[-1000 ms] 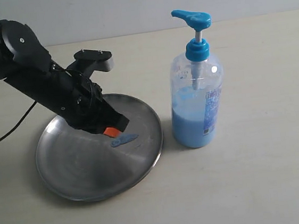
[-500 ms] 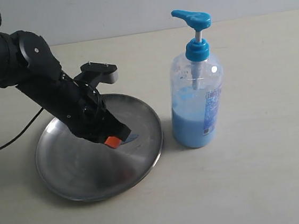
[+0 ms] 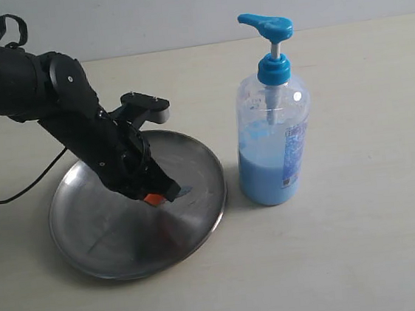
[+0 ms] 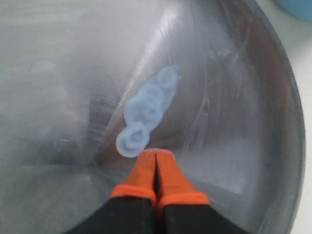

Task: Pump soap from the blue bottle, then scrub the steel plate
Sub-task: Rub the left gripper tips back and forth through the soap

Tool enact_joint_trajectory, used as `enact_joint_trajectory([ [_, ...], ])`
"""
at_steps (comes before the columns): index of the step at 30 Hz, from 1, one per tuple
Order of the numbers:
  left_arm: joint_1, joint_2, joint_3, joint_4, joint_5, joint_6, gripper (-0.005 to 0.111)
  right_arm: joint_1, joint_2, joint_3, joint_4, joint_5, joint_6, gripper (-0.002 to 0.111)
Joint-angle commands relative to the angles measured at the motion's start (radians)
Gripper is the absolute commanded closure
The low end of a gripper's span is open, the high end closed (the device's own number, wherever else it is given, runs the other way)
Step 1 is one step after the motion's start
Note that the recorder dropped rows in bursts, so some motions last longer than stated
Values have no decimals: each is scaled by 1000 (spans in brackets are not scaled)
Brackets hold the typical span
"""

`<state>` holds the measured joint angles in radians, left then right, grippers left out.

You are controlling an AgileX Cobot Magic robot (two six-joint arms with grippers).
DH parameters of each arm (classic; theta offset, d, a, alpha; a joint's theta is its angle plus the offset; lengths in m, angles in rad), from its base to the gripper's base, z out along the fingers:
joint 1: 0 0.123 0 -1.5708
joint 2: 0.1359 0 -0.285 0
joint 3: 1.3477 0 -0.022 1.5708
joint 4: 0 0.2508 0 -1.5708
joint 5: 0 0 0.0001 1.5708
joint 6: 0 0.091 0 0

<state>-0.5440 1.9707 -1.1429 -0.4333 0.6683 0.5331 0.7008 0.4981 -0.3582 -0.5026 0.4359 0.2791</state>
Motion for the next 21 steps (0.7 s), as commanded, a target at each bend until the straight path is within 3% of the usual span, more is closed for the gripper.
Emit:
enact_joint_trajectory([
  [1,-2,1,-9,21,-61,-16,107,-3,-6,2,-5,-13,1,108],
  [8,-2,35,-9,23,-128,-16,107,-3,-6,2,-5,-13,1,108],
  [21,-4,83,-11,-53,-134,-14,107,-3,-6,2,-5,-13,1,108],
])
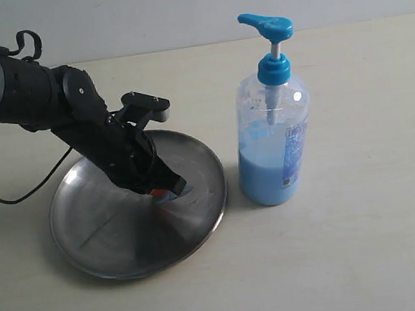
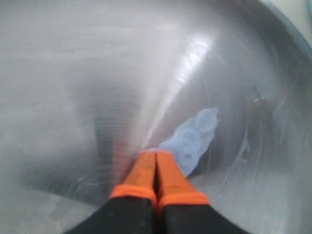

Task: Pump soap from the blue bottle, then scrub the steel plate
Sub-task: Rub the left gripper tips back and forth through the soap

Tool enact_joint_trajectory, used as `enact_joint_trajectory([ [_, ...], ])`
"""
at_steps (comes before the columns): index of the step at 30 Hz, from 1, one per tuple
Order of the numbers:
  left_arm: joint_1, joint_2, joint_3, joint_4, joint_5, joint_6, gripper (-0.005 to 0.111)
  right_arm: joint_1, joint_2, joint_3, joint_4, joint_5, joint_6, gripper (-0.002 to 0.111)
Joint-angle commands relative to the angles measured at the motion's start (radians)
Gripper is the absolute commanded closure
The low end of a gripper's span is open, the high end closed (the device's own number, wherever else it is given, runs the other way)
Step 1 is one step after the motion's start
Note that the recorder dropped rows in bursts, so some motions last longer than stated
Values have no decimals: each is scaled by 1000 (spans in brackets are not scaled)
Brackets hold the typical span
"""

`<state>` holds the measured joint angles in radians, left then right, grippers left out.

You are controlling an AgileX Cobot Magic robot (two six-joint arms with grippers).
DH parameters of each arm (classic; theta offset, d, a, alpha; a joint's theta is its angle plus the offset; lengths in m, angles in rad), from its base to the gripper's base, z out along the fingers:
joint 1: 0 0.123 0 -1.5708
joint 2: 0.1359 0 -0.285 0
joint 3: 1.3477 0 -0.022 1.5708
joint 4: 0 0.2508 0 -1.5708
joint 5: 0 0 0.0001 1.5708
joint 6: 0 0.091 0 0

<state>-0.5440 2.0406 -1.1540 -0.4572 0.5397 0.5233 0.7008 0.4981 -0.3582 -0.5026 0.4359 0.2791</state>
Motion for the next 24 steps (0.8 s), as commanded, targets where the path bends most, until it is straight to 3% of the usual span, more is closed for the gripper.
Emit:
enact_joint_trajectory([
  [1,-4,13,0,-31,-8,-5,107,-3,-6,2,-5,-18,1,108],
  [24,-4,13,0,-257,-24,-5,107,-3,-6,2,-3,-18,1,108],
])
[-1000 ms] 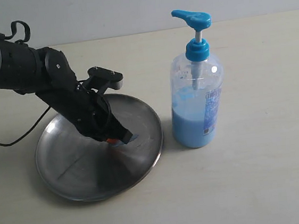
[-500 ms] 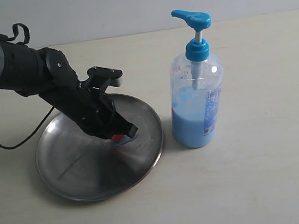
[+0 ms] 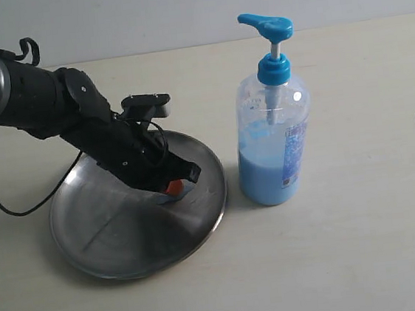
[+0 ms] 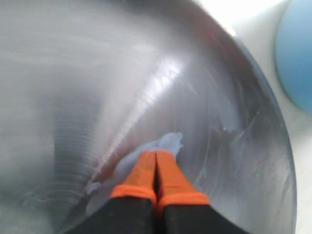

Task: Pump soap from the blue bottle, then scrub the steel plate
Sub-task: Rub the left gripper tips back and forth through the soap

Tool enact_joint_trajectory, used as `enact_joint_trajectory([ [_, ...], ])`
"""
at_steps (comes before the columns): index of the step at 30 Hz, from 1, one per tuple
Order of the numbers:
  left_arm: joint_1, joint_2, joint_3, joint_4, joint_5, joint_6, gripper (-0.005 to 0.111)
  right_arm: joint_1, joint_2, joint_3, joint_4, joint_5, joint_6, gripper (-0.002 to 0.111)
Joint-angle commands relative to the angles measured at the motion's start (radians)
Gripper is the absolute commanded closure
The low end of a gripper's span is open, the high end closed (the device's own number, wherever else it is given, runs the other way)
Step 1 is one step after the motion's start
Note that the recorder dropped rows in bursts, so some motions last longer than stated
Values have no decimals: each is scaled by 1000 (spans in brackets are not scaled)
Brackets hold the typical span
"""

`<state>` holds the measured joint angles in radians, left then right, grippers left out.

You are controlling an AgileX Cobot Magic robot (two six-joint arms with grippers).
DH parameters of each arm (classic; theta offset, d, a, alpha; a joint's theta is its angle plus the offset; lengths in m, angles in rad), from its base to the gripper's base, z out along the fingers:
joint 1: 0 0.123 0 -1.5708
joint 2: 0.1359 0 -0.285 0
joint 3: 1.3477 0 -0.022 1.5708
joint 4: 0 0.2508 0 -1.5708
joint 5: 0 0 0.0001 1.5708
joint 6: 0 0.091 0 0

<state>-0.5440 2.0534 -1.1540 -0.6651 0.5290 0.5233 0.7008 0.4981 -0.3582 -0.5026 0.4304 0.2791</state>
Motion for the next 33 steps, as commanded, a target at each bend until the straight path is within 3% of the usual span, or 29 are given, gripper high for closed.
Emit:
enact_joint_trajectory([
  [1,-4,0,0,-63,-13,-5,107,-3,-6,2,-3,-12,1,108],
  [12,-4,9,0,-139,-15,-3,107,-3,-6,2,-3,-12,1,108],
  [24,11,60,-10,44,22,-10,107,-3,-6,2,-3,-12,1,108],
  [33,27,60,-105,326,180,-207,107,-3,-6,2,-5,-12,1,108],
])
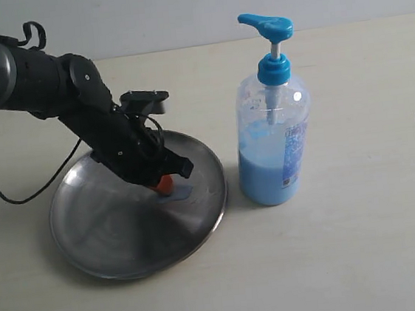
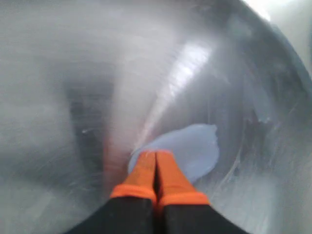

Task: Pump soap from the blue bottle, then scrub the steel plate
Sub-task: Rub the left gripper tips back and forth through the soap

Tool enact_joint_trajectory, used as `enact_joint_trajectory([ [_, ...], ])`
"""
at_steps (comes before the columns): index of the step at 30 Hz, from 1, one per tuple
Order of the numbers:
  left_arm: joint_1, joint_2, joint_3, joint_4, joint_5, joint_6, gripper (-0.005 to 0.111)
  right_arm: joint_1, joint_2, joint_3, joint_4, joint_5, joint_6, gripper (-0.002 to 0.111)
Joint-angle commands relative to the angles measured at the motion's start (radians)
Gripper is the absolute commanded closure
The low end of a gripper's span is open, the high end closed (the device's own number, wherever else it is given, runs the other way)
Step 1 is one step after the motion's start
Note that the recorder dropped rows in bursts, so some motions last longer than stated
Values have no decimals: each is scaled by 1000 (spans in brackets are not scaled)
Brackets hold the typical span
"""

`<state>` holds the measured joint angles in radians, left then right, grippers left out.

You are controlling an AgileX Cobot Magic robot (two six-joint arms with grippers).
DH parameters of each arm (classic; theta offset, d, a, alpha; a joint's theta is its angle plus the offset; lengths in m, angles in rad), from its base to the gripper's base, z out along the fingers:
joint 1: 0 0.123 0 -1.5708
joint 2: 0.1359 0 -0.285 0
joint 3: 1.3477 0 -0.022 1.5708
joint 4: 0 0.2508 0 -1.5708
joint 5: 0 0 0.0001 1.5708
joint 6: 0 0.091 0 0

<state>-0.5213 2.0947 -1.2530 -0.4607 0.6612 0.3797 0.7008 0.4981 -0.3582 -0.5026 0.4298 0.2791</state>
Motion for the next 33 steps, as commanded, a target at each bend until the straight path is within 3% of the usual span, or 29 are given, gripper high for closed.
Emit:
enact_joint_trajectory([
  [1,4,19,-6,145,53,-77,107,-3,-6,2,-5,-12,1,108],
  [6,4,19,-6,134,77,-77,107,-3,-6,2,-5,-14,1,108],
  [18,4,38,-6,-95,55,-37,107,-3,-6,2,-5,-14,1,108],
  [25,4,56,-6,-33,55,34,107,-3,-6,2,-5,-14,1,108],
  [33,4,58,-6,137,43,-51,107,-3,-6,2,-5,-14,-7,108],
])
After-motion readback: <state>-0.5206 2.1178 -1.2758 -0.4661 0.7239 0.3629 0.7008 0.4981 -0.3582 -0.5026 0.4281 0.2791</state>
